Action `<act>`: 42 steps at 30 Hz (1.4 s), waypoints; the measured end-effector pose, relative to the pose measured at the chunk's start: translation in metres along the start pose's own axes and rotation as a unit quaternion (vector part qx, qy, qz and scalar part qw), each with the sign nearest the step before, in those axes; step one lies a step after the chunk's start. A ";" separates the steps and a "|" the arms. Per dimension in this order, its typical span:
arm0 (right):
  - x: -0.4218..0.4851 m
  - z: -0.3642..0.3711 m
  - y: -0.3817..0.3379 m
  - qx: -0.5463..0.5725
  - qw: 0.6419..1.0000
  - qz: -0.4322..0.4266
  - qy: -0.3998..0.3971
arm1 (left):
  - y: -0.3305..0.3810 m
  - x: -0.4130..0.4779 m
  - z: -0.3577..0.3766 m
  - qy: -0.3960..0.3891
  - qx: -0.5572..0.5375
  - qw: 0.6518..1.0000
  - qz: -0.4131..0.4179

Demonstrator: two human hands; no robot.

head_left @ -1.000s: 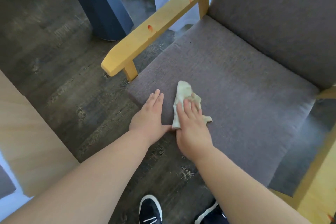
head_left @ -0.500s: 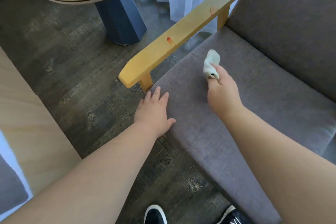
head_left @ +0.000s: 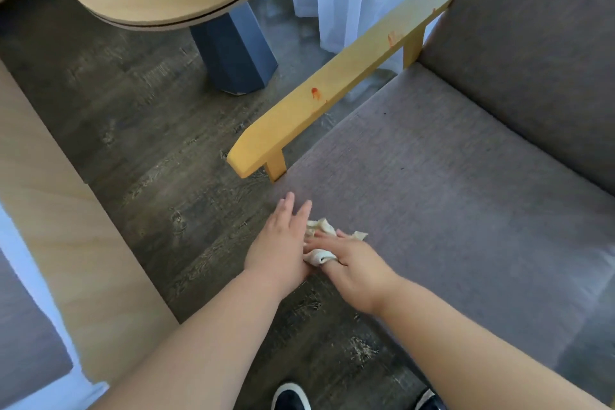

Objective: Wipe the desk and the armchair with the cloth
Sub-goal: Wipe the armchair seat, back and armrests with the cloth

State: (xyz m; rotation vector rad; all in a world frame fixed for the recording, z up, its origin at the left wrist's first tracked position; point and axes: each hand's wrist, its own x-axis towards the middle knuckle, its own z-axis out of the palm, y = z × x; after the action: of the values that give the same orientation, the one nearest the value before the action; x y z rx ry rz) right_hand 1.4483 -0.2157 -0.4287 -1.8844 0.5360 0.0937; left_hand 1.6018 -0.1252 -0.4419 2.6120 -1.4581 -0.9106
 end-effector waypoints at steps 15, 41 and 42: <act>-0.298 -0.245 -0.008 0.263 0.830 0.200 0.449 | 0.237 -0.093 0.046 -0.210 -0.242 0.947 -0.009; -0.315 -0.338 0.165 -0.264 0.904 0.241 0.234 | 0.291 -0.062 0.105 -0.174 0.104 0.978 -0.054; -0.313 -0.336 0.170 -0.274 0.902 0.239 0.231 | 0.287 -0.057 0.107 -0.204 0.116 0.970 -0.054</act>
State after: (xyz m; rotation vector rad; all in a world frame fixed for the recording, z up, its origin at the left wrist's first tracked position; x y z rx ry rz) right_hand 1.0362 -0.4682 -0.3506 -2.2884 1.4185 0.1284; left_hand 1.3046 -0.2153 -0.4219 2.8137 -1.6014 -1.4469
